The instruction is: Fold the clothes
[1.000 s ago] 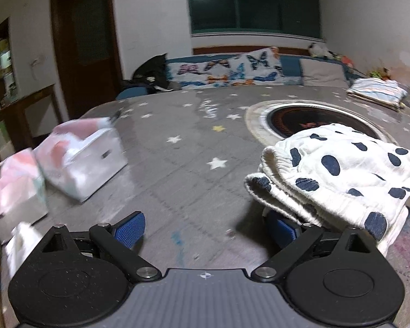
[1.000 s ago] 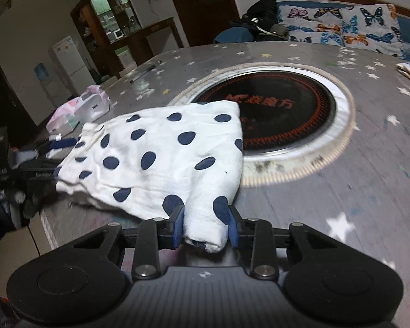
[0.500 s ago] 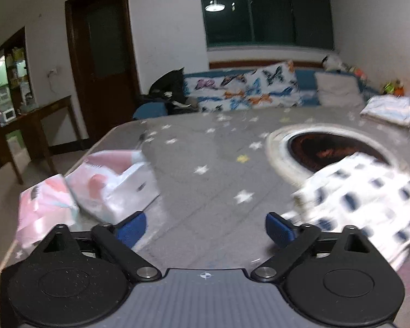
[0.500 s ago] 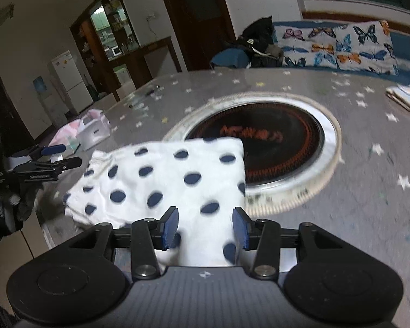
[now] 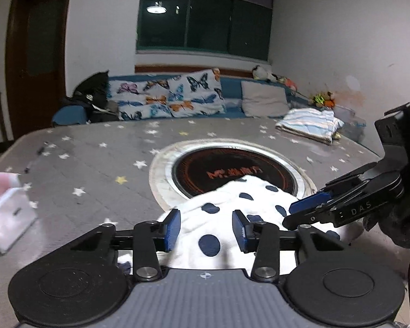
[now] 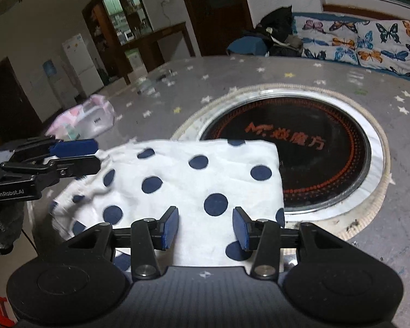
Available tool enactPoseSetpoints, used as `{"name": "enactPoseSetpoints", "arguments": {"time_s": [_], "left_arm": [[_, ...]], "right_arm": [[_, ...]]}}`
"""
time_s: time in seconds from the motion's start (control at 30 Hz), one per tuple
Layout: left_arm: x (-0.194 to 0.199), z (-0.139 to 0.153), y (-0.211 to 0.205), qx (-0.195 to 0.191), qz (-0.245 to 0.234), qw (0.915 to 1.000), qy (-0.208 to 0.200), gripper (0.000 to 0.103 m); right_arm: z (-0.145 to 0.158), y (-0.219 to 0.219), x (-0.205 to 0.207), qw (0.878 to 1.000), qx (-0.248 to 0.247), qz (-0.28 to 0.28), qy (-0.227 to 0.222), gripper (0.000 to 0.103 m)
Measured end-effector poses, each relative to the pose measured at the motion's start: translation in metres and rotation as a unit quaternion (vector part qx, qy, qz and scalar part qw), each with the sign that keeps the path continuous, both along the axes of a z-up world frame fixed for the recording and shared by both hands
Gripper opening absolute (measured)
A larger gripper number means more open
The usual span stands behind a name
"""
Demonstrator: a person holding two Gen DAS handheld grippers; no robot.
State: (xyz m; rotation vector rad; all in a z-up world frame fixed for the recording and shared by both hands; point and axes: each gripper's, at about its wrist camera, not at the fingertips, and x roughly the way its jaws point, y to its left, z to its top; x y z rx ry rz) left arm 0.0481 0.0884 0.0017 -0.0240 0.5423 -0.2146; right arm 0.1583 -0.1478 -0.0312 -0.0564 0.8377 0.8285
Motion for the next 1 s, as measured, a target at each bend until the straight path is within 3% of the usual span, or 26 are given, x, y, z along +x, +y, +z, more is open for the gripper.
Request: {"name": "enactPoseSetpoints", "arguments": {"time_s": [0.27, 0.6, 1.0], "left_arm": [[0.015, -0.018, 0.006, -0.007, 0.011, 0.9994, 0.032, 0.042], [0.020, -0.021, 0.010, -0.004, 0.017, 0.9989, 0.043, 0.042], [0.014, -0.017, 0.005, 0.006, 0.024, 0.9988, 0.043, 0.046]], "right_arm": [[0.019, 0.016, 0.022, 1.000, 0.000, 0.006, -0.029, 0.050], [-0.003, 0.062, 0.059, 1.000, -0.020, -0.001, -0.002, 0.050], [0.017, 0.050, 0.016, 0.999, -0.017, 0.029, -0.034, 0.054]]}}
